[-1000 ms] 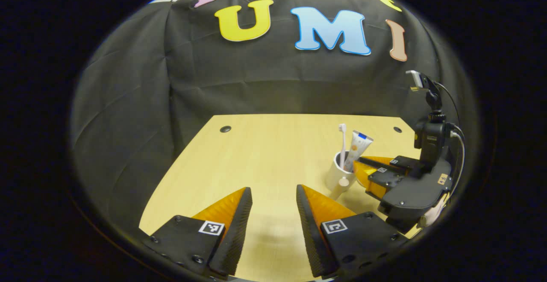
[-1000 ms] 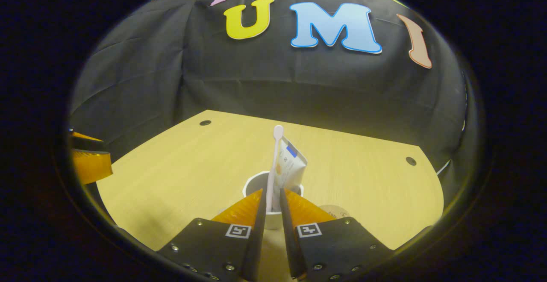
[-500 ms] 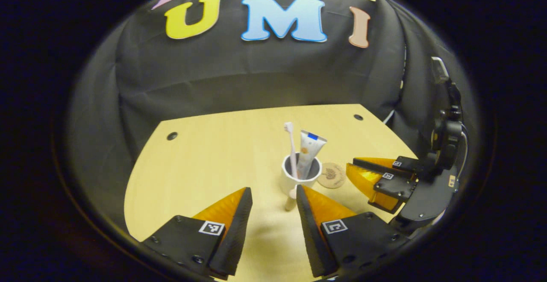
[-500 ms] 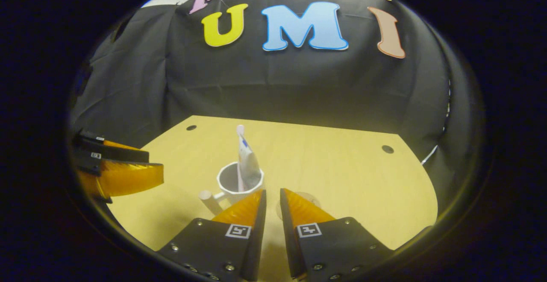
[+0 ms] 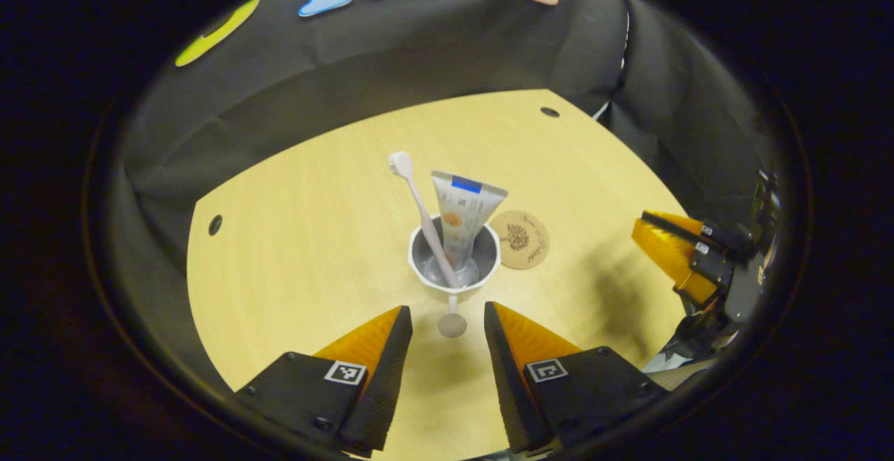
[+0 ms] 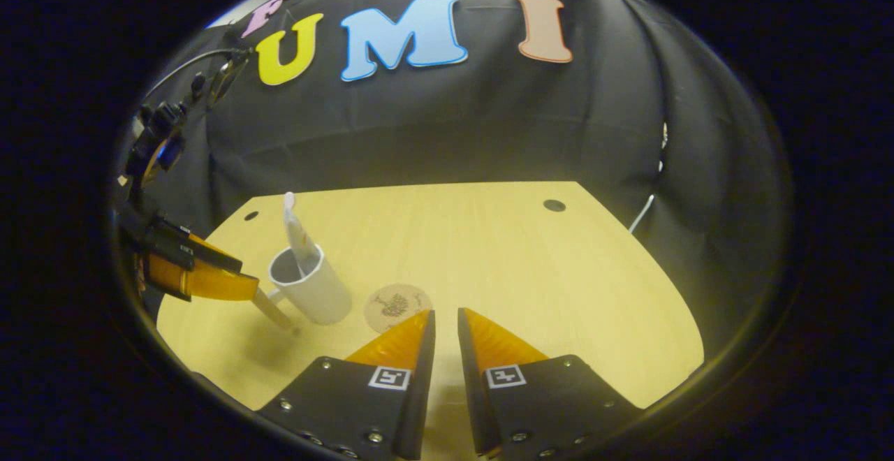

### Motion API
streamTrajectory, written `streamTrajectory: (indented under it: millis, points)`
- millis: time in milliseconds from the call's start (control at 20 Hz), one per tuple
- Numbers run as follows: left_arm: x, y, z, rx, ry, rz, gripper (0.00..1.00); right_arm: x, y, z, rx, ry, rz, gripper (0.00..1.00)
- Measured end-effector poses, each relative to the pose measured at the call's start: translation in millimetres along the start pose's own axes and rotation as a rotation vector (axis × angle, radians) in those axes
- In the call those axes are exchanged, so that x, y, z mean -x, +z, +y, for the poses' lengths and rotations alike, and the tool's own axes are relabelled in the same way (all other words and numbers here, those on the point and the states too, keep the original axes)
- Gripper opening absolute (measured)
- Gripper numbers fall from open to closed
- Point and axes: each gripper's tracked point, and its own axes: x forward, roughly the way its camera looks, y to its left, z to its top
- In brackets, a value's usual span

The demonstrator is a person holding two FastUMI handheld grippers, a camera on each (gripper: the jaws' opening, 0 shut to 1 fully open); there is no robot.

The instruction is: Put the toothbrush and toothpaste on the desktop into the cup, then pick up the cup and place it on the coaster on the desktop.

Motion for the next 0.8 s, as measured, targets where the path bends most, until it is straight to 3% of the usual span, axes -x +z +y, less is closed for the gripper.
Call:
streamTrajectory:
  millis: [200, 550, 700, 800]
  points:
    - [-18, -10, 0, -0.031, 0.013, 0.142, 0.69, 2, -8, -29, -0.043, -0.052, 0.025, 0.25]
    - [-36, -21, 6, -0.028, 0.021, 0.290, 0.66, -2, -12, -60, -0.058, -0.092, 0.056, 0.25]
    - [-45, -28, 2, -0.013, 0.031, 0.311, 0.37, -4, -17, -74, -0.061, -0.105, 0.071, 0.25]
    - [-44, -29, 2, -0.010, 0.029, 0.314, 0.37, -7, -18, -78, -0.071, -0.109, 0.079, 0.25]
